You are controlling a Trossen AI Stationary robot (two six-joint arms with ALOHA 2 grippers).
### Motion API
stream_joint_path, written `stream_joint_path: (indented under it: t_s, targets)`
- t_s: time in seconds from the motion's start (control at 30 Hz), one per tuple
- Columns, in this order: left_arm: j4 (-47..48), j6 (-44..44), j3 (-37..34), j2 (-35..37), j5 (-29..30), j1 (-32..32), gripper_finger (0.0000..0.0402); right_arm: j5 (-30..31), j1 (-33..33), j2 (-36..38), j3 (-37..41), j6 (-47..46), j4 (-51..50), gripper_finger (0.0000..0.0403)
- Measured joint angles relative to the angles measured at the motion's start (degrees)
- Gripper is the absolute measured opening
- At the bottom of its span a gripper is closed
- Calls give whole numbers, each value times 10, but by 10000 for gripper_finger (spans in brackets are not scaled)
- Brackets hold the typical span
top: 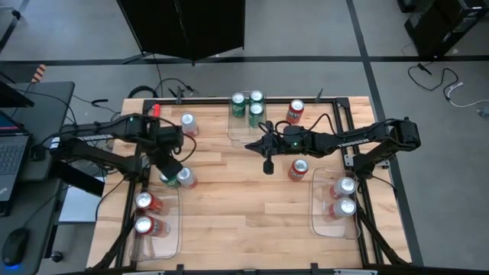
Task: Sort soda cans
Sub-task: Put the green soda can into the top transparent bin
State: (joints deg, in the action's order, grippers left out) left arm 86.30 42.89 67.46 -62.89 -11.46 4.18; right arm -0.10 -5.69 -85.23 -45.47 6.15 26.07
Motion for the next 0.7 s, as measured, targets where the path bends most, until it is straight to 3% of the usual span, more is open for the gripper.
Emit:
stream_joint_path:
  t_s: [0.33,0.7]
  targets:
    - [3,-123,0,-26,31,-21,55,0,-2,0,0,10,1,5]
    - [18,-169,0,-92,92,-55,179,0,-2,0,0,14,0,5]
